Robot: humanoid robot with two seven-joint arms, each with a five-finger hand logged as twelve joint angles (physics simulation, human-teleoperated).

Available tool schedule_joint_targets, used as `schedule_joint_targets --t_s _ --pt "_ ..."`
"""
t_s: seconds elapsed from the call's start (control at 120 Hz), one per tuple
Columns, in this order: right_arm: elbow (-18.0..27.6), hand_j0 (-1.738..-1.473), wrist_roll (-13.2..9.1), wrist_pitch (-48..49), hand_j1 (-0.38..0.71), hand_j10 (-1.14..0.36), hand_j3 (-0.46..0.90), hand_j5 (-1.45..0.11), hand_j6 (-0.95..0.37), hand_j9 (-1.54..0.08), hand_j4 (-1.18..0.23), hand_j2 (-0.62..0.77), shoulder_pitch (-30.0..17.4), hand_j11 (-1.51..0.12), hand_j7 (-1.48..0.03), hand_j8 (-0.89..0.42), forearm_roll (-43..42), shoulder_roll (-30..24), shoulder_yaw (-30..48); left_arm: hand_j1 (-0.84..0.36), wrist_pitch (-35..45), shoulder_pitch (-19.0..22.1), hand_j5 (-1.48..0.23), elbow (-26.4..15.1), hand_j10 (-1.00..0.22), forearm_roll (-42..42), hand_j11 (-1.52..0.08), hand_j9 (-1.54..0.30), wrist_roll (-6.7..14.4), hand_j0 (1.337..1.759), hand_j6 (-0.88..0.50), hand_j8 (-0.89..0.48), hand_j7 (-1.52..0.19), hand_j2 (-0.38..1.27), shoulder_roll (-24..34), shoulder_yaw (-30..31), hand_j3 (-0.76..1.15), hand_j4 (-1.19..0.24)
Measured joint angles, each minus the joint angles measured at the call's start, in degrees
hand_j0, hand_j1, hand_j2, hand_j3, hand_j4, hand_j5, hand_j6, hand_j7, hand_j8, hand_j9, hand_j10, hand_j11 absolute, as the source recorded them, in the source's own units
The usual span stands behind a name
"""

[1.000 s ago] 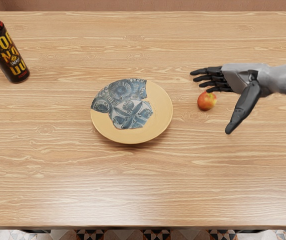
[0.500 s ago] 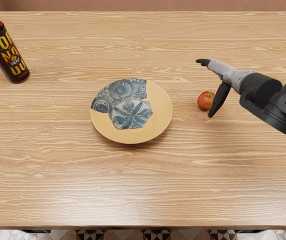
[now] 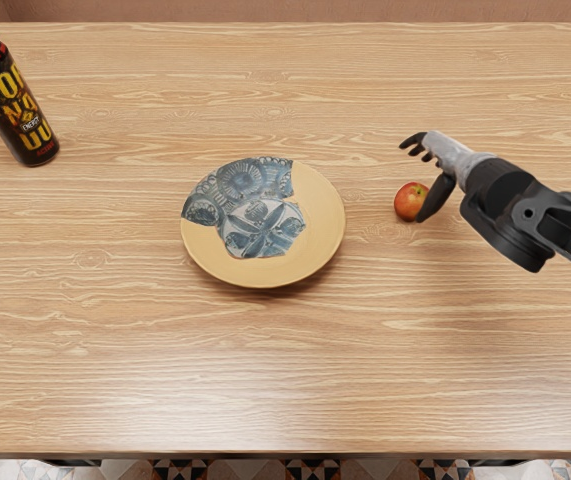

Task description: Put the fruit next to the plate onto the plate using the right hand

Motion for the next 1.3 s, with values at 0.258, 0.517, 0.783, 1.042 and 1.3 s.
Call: schedule_joint_targets --t_s 0.258,0.517,0.783,1.042,1.3 --pt "-4.0 -1.658 0.0 5.1 -0.03 -0.27 0.0 -0.35 -0.27 -0.35 -0.27 -0.05 2.9 -0.35 -0.35 -0.27 0.4 2.8 -2.4 0.07 0.0 0.0 -0.3 0.0 -0.23 0.0 -0.3 -0.3 0.0 1.658 -0.23 -0.23 -0.3 0.05 0.0 0.0 0.0 -0.23" --pt "-5.6 -1.658 0.0 6.1 -0.01 -0.29 0.0 -0.37 -0.29 -0.37 -0.29 -0.05 3.0 -0.37 -0.37 -0.29 0.4 3.9 -3.6 0.07 0.0 0.0 -0.3 0.0 -0.23 0.0 -0.3 -0.3 0.0 1.658 -0.23 -0.23 -0.3 0.05 0.0 0.0 0.0 -0.23" --pt "-9.8 -1.658 0.0 6.1 0.01 -0.3 0.0 -0.39 -0.31 -0.39 -0.3 -0.06 3.1 -0.39 -0.39 -0.3 0.3 6.9 -3.7 0.07 0.0 0.0 -0.3 0.0 -0.23 0.0 -0.3 -0.3 0.0 1.658 -0.23 -0.23 -0.3 0.05 0.0 0.0 0.0 -0.23" --pt "-12.0 -1.658 0.0 6.0 0.05 -0.33 0.0 -0.43 -0.34 -0.43 -0.33 -0.06 3.1 -0.43 -0.43 -0.33 0.5 7.6 -3.7 0.07 0.0 0.0 -0.3 0.0 -0.23 0.0 -0.3 -0.3 0.0 1.658 -0.23 -0.23 -0.3 0.05 0.0 0.0 0.0 -0.23" --pt "-13.1 -1.658 0.0 5.6 0.08 -0.36 0.0 -0.47 -0.37 -0.47 -0.36 -0.07 2.7 -0.47 -0.47 -0.36 0.6 7.8 -3.7 0.07 0.0 0.0 -0.3 0.0 -0.23 0.0 -0.3 -0.3 0.0 1.658 -0.23 -0.23 -0.3 0.05 0.0 0.0 0.0 -0.23"
